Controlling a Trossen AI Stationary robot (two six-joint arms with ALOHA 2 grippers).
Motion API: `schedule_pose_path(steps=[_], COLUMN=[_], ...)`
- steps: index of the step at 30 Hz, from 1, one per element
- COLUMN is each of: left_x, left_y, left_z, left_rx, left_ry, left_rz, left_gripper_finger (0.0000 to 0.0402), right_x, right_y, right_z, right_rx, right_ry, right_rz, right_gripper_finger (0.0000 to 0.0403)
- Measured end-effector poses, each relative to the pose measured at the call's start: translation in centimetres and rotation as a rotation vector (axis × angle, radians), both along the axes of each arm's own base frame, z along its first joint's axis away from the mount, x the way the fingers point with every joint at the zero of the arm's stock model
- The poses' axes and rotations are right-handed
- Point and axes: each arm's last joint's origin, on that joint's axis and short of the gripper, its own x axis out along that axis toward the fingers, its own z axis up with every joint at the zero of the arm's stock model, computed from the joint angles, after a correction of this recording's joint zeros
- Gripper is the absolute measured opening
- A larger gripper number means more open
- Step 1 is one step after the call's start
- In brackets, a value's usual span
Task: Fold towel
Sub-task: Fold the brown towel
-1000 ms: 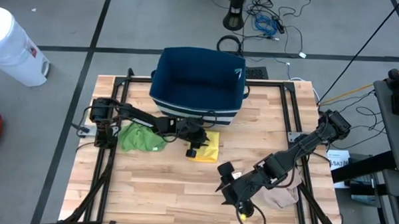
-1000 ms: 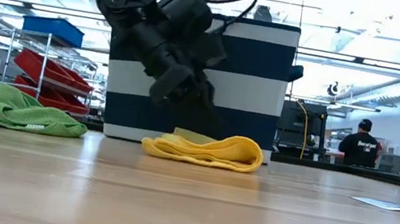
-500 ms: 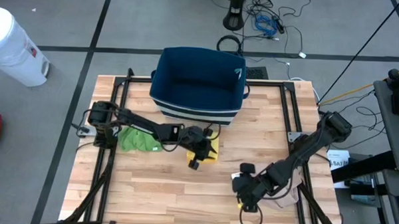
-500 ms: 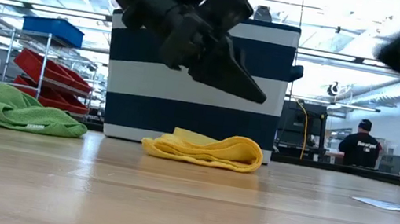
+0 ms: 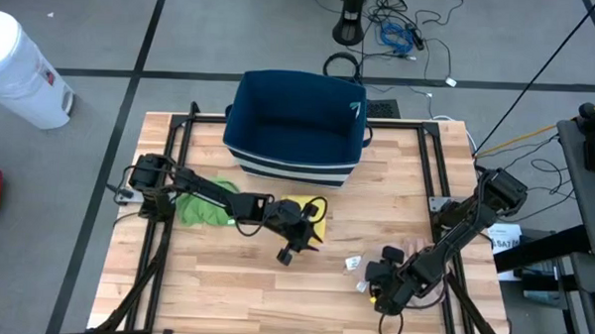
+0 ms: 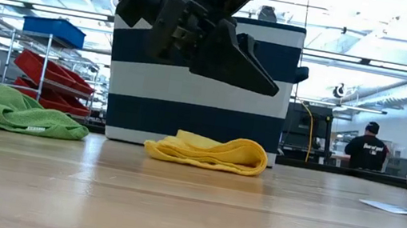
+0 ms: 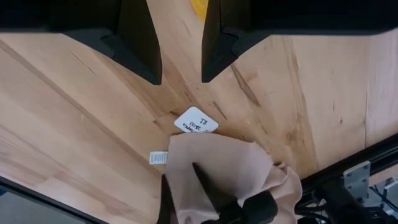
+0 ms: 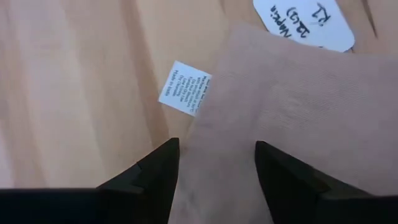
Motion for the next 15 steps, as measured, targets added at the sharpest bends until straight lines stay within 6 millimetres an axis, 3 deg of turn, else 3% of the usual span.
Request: schedule_pose_path(steps=[4,12,15], left_x=[0.0,-0.1,-0.1], left_y=[-0.2,-0.6,-0.8], left_z=[0.0,0.0,0.0], left_rx=[-0.006,-0.003,-0.003], left_ry=[0.003,0.001,0.001], left_rz=[0.002,-0.012,-0.015], left_gripper_finger=[0.0119,0.0119,0.0119], right_x=[0.0,0.9,1.3], right_y=[-0.2,-0.4,-0.4], right_z=[-0.2,-0.9,-0.9], right_rx=[-0.019,-0.059,-0.055], right_ry=[-0.022,-0.053,-0.069], right_rz=[0.018,0.064,0.091], right_gripper_finger=[0.0161,0.0028,0.0005])
